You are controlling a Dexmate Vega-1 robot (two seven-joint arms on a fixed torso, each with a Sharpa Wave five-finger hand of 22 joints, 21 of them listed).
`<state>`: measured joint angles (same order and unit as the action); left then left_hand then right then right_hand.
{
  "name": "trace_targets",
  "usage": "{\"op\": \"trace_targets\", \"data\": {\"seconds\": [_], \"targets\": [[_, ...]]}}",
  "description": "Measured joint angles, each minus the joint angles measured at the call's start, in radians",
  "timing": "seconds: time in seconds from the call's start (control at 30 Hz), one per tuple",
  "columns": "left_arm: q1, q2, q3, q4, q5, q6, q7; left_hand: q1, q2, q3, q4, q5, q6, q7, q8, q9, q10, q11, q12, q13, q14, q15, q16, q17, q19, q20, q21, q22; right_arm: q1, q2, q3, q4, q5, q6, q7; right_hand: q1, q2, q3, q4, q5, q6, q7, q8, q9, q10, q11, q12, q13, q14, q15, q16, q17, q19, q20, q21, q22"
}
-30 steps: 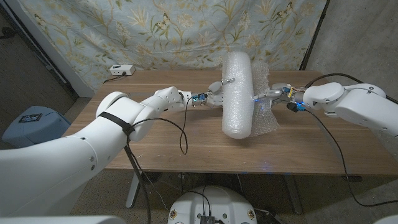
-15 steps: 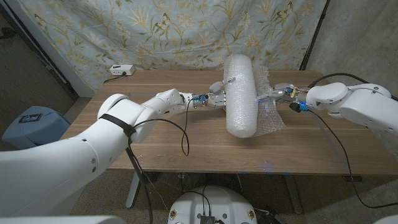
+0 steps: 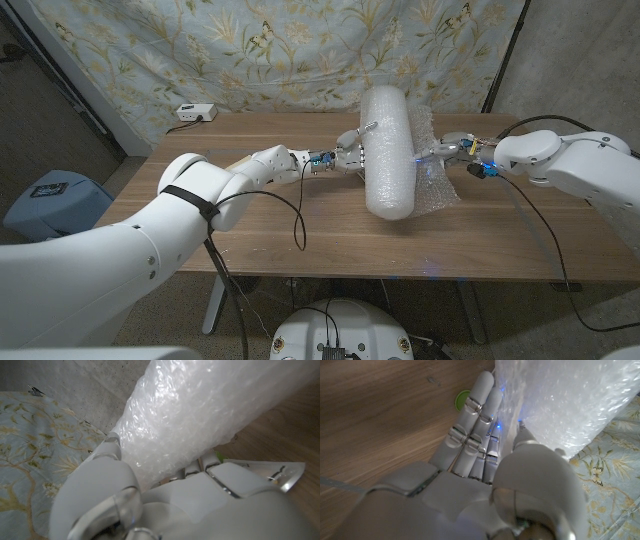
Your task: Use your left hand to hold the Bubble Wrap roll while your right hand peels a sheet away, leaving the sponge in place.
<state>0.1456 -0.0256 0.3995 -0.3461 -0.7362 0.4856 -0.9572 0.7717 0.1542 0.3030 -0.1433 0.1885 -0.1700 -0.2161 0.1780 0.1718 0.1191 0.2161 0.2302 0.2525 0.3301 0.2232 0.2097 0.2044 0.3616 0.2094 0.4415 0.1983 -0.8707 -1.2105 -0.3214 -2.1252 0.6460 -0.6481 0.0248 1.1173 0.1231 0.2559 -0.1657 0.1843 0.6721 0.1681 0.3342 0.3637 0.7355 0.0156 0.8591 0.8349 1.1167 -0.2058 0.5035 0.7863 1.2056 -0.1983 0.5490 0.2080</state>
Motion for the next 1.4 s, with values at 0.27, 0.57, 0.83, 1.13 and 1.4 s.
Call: {"op": "trace_targets", "data": {"seconds": [0.27,0.57,0.83,1.13,1.4], "targets": [[0.002,-0.002,-0.021,0.003,0.004,-0.018,0.012,-0.004,0.004,0.0,0.0,0.0,0.0,0.0,0.0,0.0,0.0,0.0,0.0,0.001,-0.02,0.002,-0.001,-0.005,-0.005,0.005,-0.013,0.002,0.005,0.006,-0.001,0.001,-0.003,-0.017,-0.013,0.039,0.005,0.015,-0.004,-0.004,0.027,-0.013,0.014,0.01,0.021,-0.013,0.007,-0.001,0.021,-0.014,0.0,0.022,0.01,-0.01,0.018,0.0],[0.005,-0.005,-0.044,0.005,0.014,-0.025,0.028,-0.009,-0.002,0.0,0.0,0.0,0.0,0.0,0.0,0.0,0.0,0.0,0.0,0.001,-0.02,0.002,-0.001,-0.005,-0.005,0.005,-0.013,0.002,0.006,0.014,0.002,-0.006,-0.003,-0.035,-0.038,0.108,-0.011,0.036,-0.013,-0.004,0.066,-0.041,0.032,0.033,0.074,-0.042,0.018,-0.012,0.069,-0.027,0.003,0.055,0.018,-0.018,0.05,0.005],[0.006,-0.008,-0.06,0.005,0.028,-0.035,0.037,-0.014,0.004,0.0,0.0,0.0,0.0,0.0,0.0,0.0,0.0,0.0,0.0,-0.002,-0.02,0.002,-0.001,-0.005,-0.005,0.005,-0.02,0.002,0.007,0.019,0.006,-0.011,-0.001,-0.043,-0.053,0.141,-0.012,0.045,-0.012,-0.004,0.08,-0.045,0.04,0.045,0.086,-0.044,0.018,-0.013,0.08,-0.027,-0.005,0.064,0.018,-0.018,0.064,0.009],[0.006,-0.01,-0.071,0.006,0.044,-0.039,0.038,-0.02,0.001,-0.004,0.004,0.0,0.0,0.0,0.0,0.0,-0.014,0.0,0.0,-0.018,-0.031,-0.001,-0.008,-0.009,-0.005,0.005,-0.027,0.002,-0.004,0.019,0.018,-0.014,0.007,-0.043,-0.067,0.163,-0.016,0.049,-0.008,-0.004,0.091,-0.055,0.04,0.049,0.091,-0.049,0.018,-0.011,0.09,-0.026,-0.009,0.069,0.018,-0.018,0.085,0.013],[0.008,-0.013,-0.079,0.006,0.052,-0.046,0.032,-0.038,0.004,-0.004,0.004,0.0,0.0,0.0,0.0,0.0,-0.025,0.0,0.0,-0.018,-0.056,0.002,-0.008,-0.009,-0.01,0.0,-0.046,0.002,-0.018,0.014,0.031,-0.017,0.018,-0.043,-0.076,0.173,-0.017,0.049,-0.008,-0.004,0.098,-0.052,0.04,0.052,0.1,-0.047,0.018,-0.01,0.101,-0.026,-0.018,0.073,0.018,-0.018,0.097,0.018]]}}
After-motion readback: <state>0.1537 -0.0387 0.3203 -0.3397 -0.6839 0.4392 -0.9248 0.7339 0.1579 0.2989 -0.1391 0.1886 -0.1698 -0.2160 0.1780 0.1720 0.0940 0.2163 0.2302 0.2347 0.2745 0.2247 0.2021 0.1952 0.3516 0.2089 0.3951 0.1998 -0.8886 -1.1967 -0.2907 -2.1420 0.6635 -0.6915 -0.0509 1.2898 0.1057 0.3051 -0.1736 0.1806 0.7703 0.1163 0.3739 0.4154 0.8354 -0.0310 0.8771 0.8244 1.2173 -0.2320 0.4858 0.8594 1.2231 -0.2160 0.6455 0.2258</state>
